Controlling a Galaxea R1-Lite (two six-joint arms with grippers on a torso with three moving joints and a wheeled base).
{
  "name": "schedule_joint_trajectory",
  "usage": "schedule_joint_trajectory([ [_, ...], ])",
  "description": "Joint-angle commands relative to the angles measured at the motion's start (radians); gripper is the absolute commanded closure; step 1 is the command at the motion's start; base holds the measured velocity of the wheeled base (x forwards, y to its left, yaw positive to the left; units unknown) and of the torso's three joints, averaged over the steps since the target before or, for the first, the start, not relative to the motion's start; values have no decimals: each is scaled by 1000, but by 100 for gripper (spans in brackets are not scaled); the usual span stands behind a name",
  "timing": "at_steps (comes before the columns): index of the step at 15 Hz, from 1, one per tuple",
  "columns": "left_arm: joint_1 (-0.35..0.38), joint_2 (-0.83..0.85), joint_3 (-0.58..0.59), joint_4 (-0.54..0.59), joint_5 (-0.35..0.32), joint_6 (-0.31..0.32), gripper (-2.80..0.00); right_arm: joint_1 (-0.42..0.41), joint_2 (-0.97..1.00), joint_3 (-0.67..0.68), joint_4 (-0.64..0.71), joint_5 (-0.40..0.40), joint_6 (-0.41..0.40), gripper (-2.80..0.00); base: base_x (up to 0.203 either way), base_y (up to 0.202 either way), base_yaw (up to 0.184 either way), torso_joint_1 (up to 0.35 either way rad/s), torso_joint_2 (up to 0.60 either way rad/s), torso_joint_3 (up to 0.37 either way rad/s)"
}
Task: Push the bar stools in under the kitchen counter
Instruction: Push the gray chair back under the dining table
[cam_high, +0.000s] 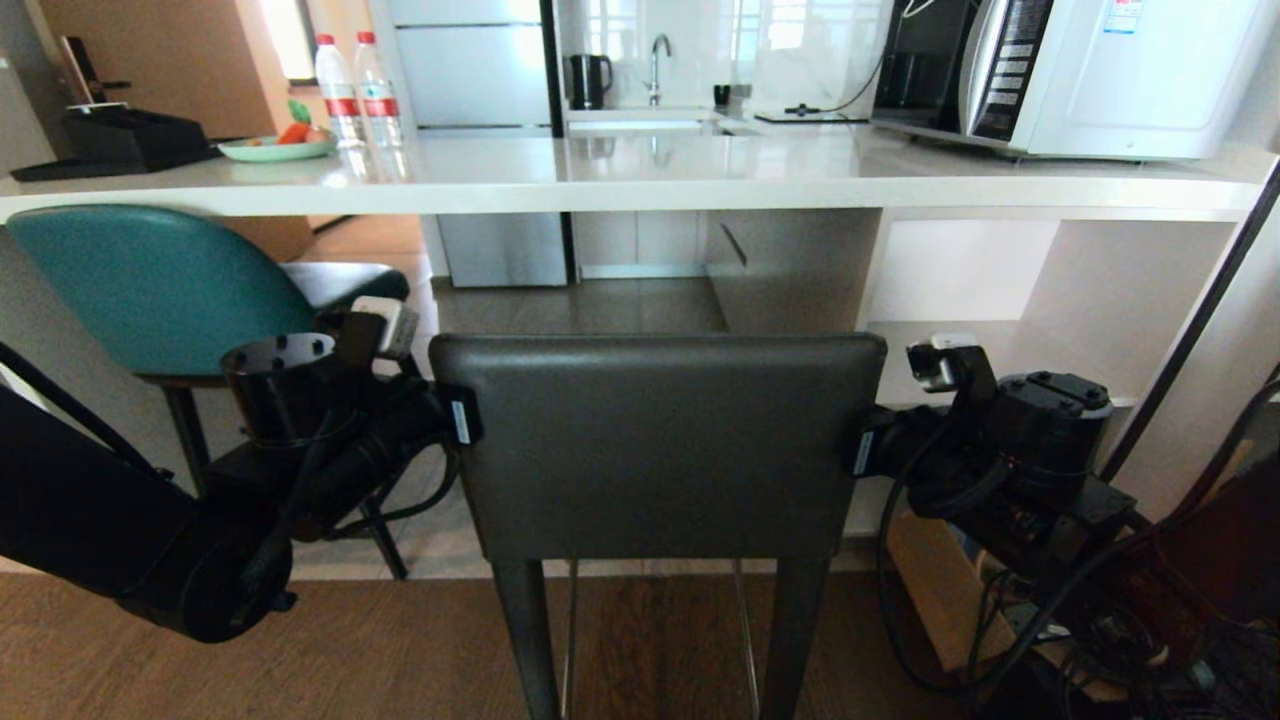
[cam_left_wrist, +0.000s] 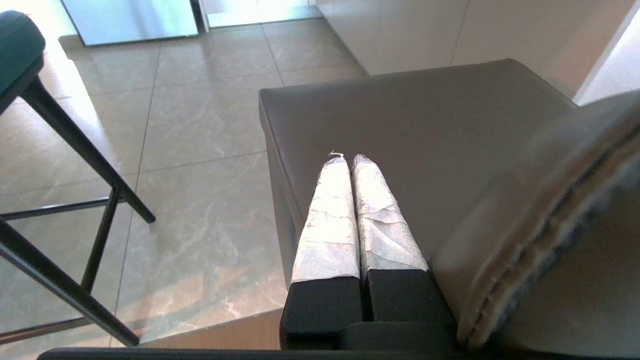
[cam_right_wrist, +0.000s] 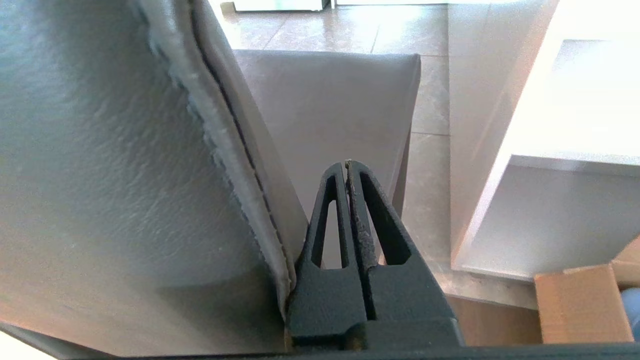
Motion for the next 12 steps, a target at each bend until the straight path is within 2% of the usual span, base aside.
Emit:
schedule_joint_trajectory([
  [1, 4, -4, 24, -6, 0, -1, 0, -2, -4, 0, -6, 1, 1, 0, 0, 0, 0, 0, 0, 0],
  [3, 13, -34, 66, -9, 1, -4, 0, -33, -6, -1, -7, -1, 0, 0, 0, 0, 0, 0, 0, 0],
  [4, 43, -30, 69, -10, 1, -5, 0, -59, -7, -2, -9, -2, 0, 0, 0, 0, 0, 0, 0, 0],
  [8, 214, -41, 76, -12, -18, -6, 0, -192, -18, 2, -10, 19, 2, 0, 0, 0, 0, 0, 0, 0],
  [10, 238, -117, 145, -11, -58, -7, 0, -219, -71, 46, -11, 46, 4, 0, 0, 0, 0, 0, 0, 0],
  [12, 229, -216, 251, -11, -113, -8, 0, -220, -130, 125, -11, 53, 5, 0, 0, 0, 0, 0, 0, 0],
])
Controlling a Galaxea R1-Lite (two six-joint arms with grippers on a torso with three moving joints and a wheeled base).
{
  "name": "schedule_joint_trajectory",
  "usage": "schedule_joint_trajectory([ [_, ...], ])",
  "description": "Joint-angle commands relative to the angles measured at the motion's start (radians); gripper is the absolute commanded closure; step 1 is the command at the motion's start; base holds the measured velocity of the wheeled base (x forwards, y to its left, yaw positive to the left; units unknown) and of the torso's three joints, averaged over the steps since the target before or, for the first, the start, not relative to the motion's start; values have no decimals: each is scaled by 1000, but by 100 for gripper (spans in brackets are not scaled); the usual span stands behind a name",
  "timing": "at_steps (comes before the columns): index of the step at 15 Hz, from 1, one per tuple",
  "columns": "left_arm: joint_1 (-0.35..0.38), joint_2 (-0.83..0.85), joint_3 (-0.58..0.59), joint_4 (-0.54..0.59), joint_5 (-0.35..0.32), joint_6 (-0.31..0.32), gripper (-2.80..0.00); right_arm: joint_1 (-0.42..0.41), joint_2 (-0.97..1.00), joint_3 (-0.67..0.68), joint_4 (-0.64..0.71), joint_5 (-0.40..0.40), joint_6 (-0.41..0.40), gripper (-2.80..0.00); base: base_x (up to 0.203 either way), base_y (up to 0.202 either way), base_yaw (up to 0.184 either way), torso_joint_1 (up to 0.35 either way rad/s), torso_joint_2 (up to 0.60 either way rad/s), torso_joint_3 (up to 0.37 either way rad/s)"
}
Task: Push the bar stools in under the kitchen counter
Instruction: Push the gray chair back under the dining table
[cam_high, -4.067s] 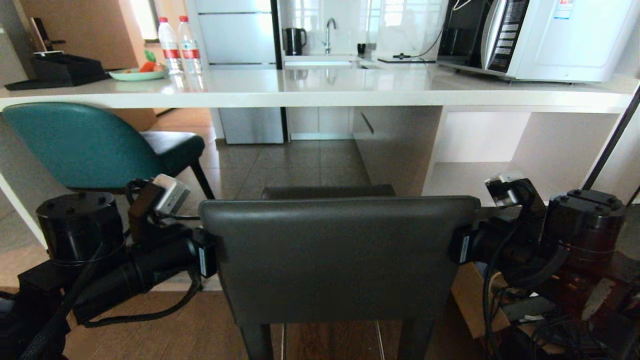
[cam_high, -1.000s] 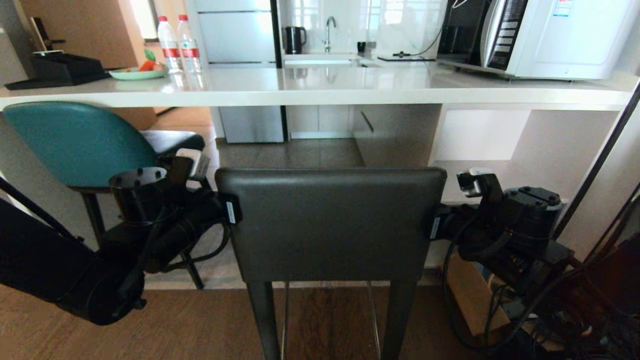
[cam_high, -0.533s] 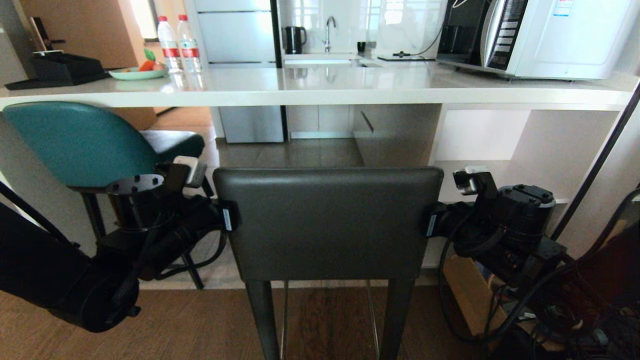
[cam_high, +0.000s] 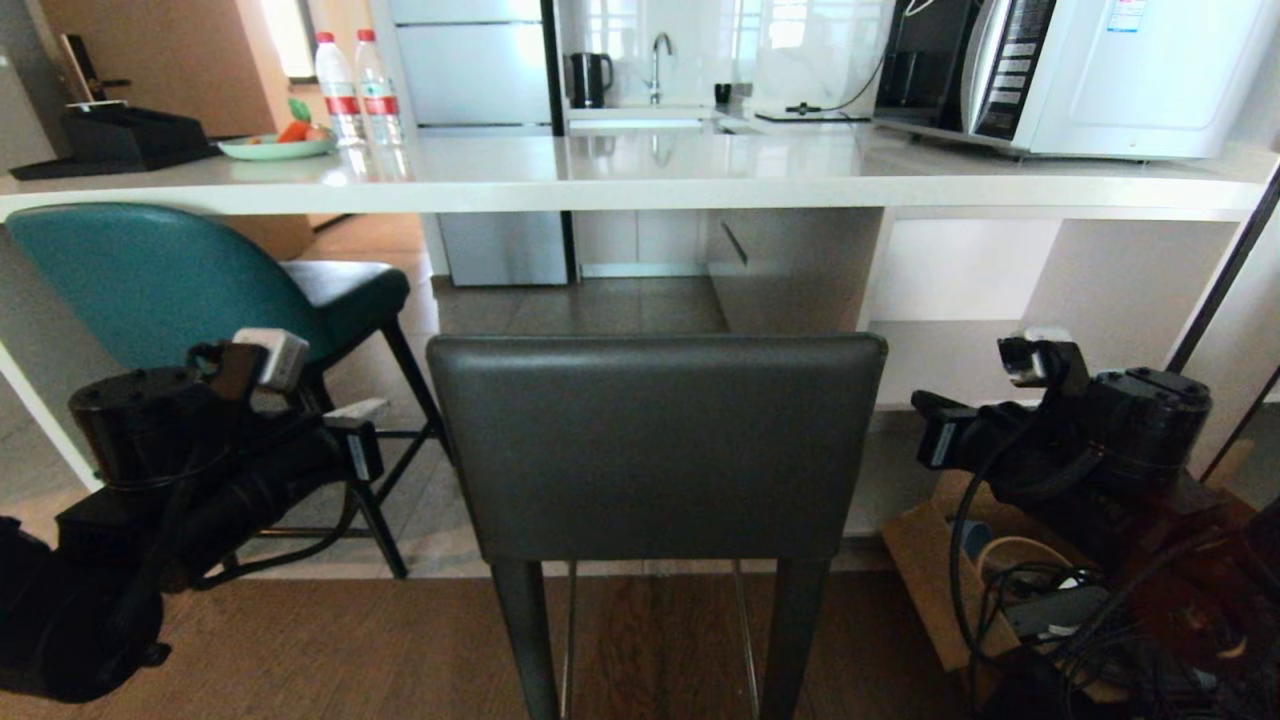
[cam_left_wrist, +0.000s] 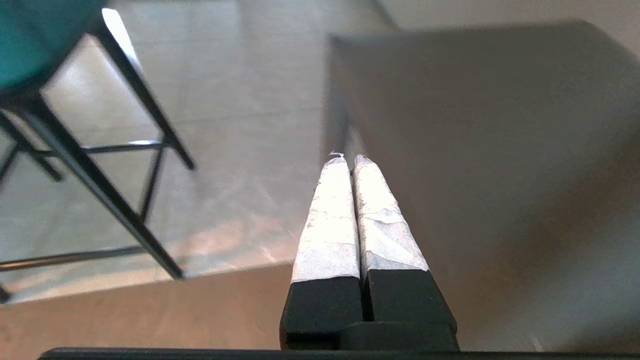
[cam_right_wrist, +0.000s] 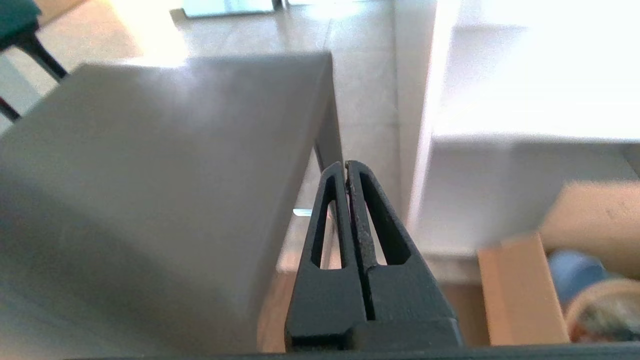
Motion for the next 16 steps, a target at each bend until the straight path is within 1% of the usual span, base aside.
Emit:
schedule_joint_trajectory([
  [1, -22, -127, 81, -8, -16, -2, 0, 8, -102, 80, -8, 0, 1, 0, 0, 0, 0, 0, 0, 0],
  [3, -91, -227, 139, -7, -21, -14, 0, 36, -206, 205, -13, -1, 4, 0, 0, 0, 0, 0, 0, 0],
  [5, -183, -322, 199, -3, -19, -45, 0, 88, -312, 276, -23, -6, 15, 0, 0, 0, 0, 0, 0, 0],
  [6, -231, -349, 219, 2, -14, -54, 0, 122, -352, 289, -24, -15, 18, 0, 0, 0, 0, 0, 0, 0],
  [8, -324, -371, 244, 14, 21, -62, 0, 185, -389, 295, -25, -63, 15, 0, 0, 0, 0, 0, 0, 0],
  [10, -383, -372, 240, 16, 30, -62, 0, 258, -389, 292, -24, -83, 12, 0, 0, 0, 0, 0, 0, 0],
  [11, -406, -365, 239, 17, 32, -62, 0, 299, -385, 286, -21, -97, 9, 0, 0, 0, 0, 0, 0, 0],
  [13, -416, -320, 231, 12, 35, -60, 0, 359, -343, 242, -7, -147, -7, 0, 0, 0, 0, 0, 0, 0],
  [14, -418, -305, 211, 9, 43, -60, 0, 372, -312, 216, -5, -162, -8, 0, 0, 0, 0, 0, 0, 0],
  [16, -433, -287, 211, 9, 52, -57, 0, 384, -239, 191, -4, -169, -4, 0, 0, 0, 0, 0, 0, 0],
])
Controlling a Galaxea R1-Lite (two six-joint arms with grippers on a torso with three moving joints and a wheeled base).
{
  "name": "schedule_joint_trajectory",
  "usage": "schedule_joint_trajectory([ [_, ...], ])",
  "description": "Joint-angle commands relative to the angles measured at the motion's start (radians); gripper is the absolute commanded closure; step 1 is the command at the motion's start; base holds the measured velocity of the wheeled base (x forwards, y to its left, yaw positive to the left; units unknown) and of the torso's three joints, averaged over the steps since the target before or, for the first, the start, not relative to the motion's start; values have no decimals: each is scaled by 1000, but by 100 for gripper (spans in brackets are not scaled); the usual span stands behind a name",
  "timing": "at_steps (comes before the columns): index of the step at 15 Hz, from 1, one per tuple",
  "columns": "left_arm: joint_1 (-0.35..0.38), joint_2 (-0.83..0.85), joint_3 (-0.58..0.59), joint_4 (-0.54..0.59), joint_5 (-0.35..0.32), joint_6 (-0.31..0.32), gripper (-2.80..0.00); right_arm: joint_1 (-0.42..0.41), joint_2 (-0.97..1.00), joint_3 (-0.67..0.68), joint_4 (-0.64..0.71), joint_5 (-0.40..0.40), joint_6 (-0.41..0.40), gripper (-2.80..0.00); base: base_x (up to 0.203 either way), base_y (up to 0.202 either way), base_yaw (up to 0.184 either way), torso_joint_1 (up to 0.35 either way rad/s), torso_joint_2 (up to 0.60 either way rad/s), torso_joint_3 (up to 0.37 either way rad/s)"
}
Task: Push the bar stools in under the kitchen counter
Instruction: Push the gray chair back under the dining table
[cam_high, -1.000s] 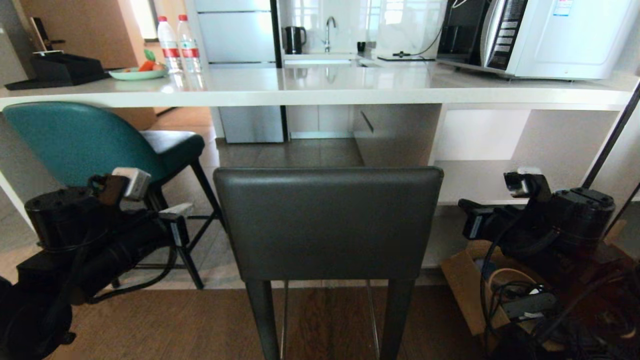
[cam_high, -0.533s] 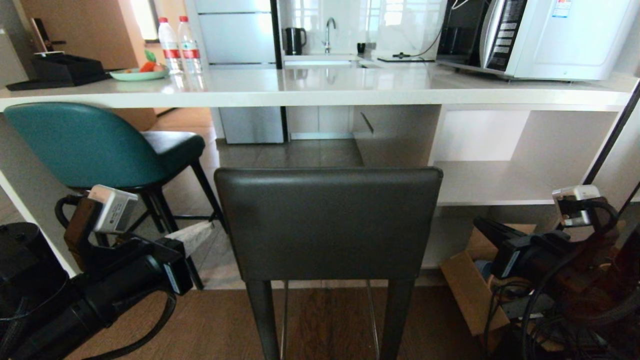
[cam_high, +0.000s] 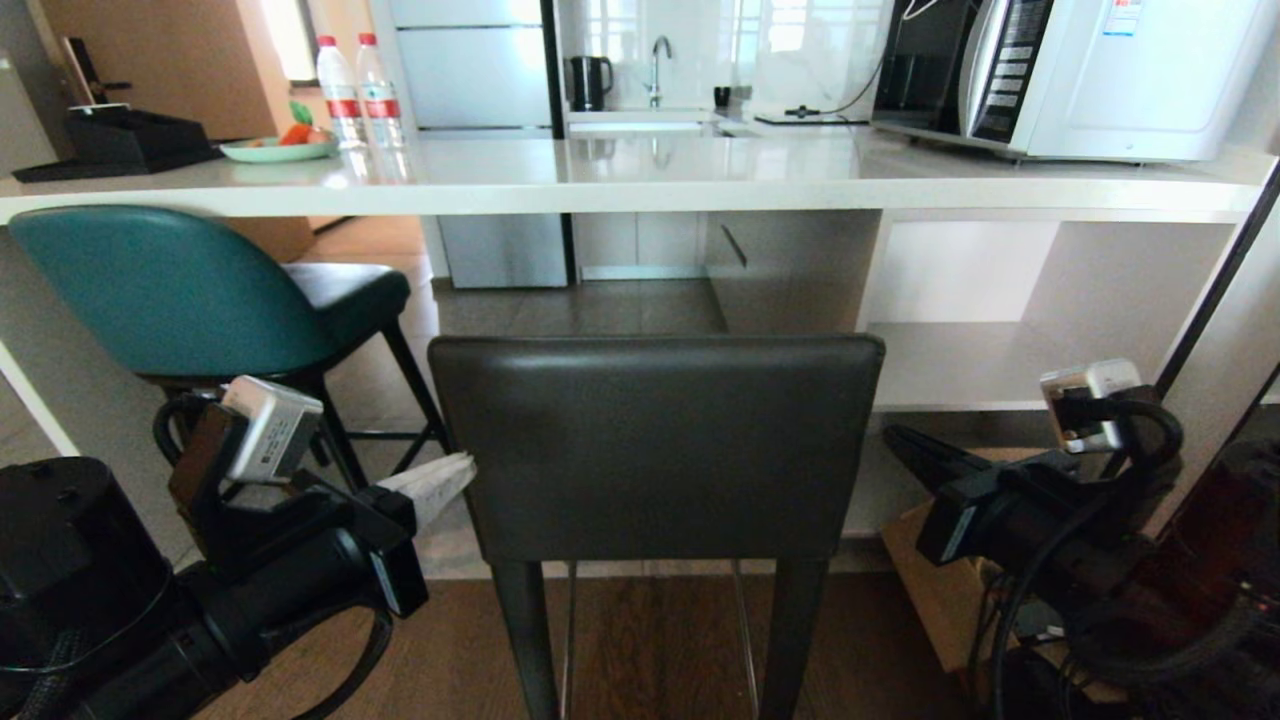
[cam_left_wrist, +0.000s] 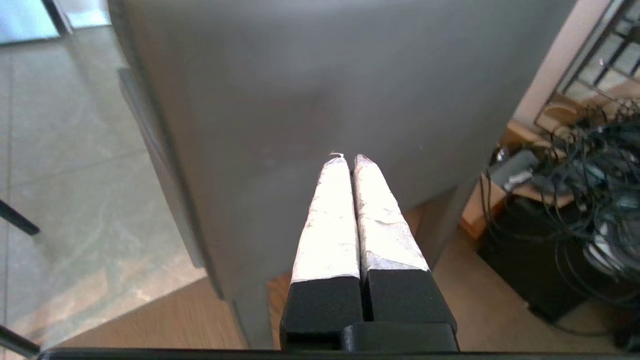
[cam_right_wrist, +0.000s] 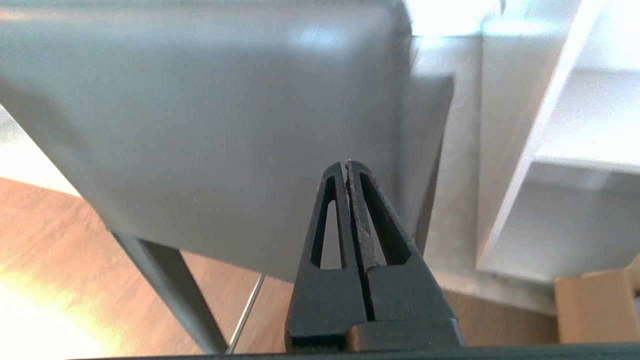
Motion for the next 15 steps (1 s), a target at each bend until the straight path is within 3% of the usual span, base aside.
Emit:
schedule_joint_trajectory([
  [1, -12, 45, -1, -6, 12, 1, 0, 17, 91, -18, -8, -2, 3, 0, 0, 0, 0, 0, 0, 0],
  [4, -74, 134, -3, -8, 169, 0, 0, 52, 154, -42, -15, -5, 4, 0, 0, 0, 0, 0, 0, 0],
  [5, -88, 145, -3, -9, 185, -4, 0, 52, 157, -46, -15, -5, 4, 0, 0, 0, 0, 0, 0, 0],
  [11, -77, 207, -32, -9, 187, -5, 0, 52, 231, -89, -16, -5, 3, 0, 0, 0, 0, 0, 0, 0],
  [15, -42, 249, -45, -13, 187, -6, 0, 52, 272, -135, -18, -8, 0, 0, 170, 0, 0, -1, 0, 7],
])
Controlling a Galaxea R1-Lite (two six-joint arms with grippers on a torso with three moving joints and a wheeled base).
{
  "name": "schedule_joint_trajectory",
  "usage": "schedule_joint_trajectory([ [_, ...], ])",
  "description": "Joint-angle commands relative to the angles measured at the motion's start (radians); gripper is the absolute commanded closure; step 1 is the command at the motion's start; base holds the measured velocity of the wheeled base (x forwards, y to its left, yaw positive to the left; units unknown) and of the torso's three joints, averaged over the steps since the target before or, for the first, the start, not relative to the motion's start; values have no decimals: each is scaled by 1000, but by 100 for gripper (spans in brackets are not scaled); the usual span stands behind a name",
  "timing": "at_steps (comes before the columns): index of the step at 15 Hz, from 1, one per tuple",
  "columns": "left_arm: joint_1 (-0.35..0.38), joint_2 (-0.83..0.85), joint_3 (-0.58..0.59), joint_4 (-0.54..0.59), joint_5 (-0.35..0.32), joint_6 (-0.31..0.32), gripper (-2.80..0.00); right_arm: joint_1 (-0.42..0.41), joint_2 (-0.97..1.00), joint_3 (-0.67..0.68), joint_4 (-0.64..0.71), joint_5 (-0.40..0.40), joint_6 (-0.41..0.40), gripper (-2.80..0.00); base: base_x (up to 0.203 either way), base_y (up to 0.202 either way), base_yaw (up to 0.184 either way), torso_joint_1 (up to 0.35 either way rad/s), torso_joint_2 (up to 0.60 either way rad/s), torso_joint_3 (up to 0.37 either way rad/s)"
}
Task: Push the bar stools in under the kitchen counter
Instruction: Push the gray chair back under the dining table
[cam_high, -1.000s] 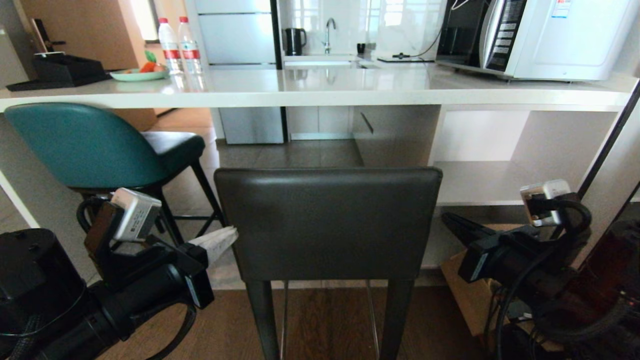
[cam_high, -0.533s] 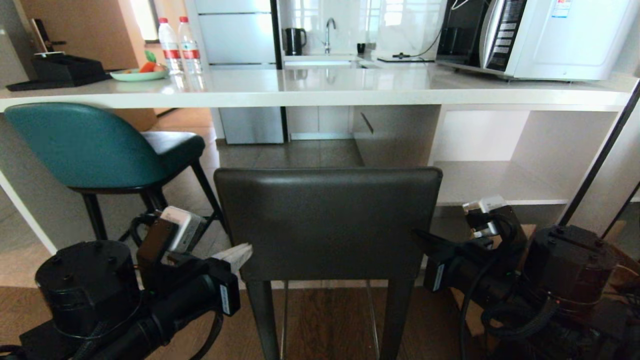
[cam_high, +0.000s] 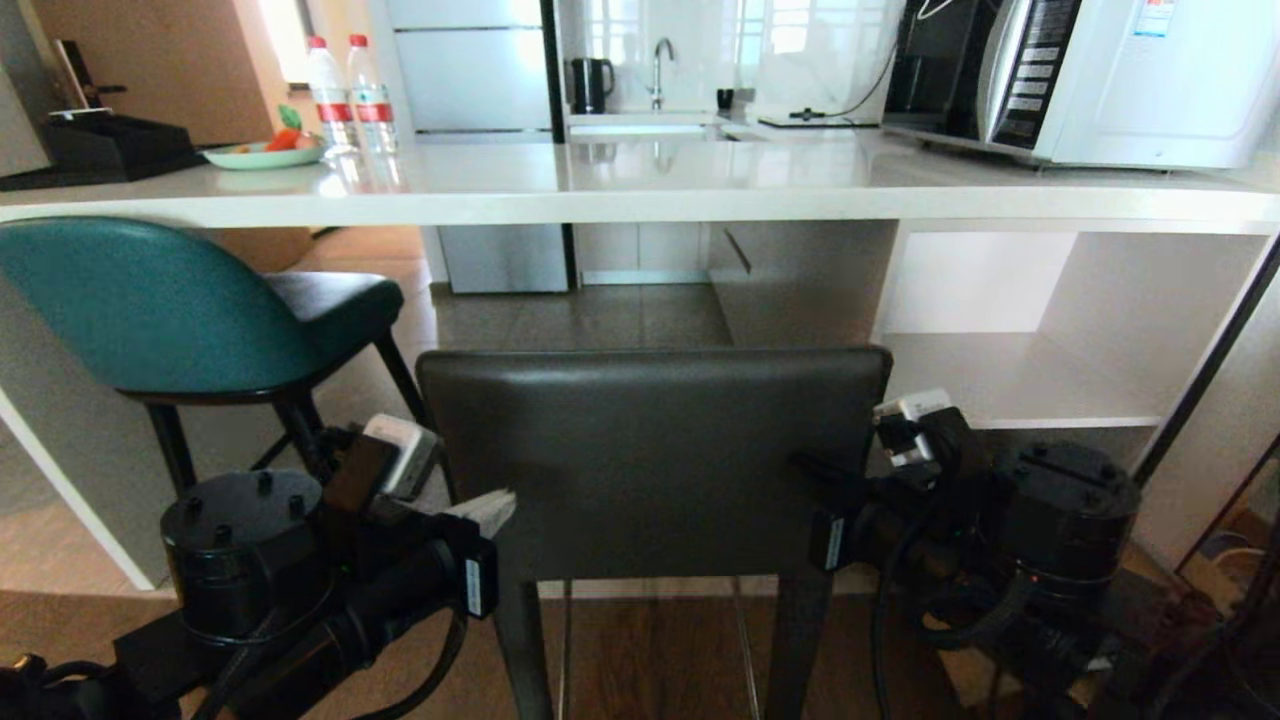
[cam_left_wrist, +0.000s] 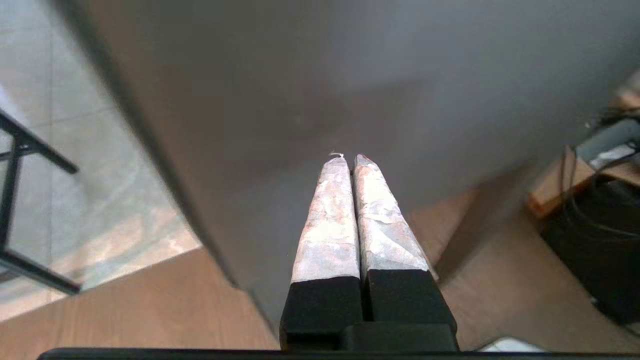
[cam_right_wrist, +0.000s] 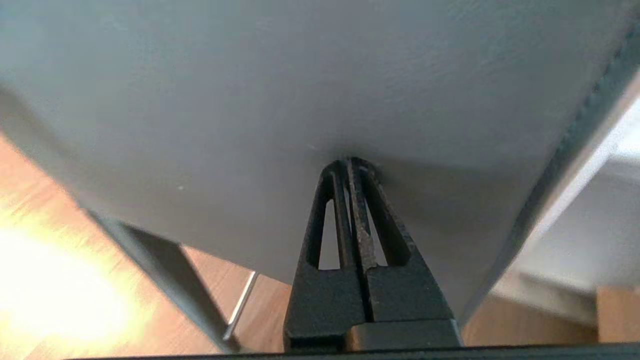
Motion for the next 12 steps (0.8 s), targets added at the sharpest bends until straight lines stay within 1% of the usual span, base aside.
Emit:
schedule_joint_trajectory([
  [1, 18, 22, -9, -9, 0, -1, 0, 1, 17, -3, -6, 0, 1, 0, 189, 0, 0, 2, 3, 7],
  [5, 18, 25, -10, -10, -2, 3, 0, 4, 12, 5, -30, -32, 1, 0, 191, 0, -1, 4, 3, 2],
  [12, 20, 19, -7, -10, 0, 2, 0, 9, 5, 29, -44, -34, 0, 0, 189, 0, 2, 2, 3, 1],
])
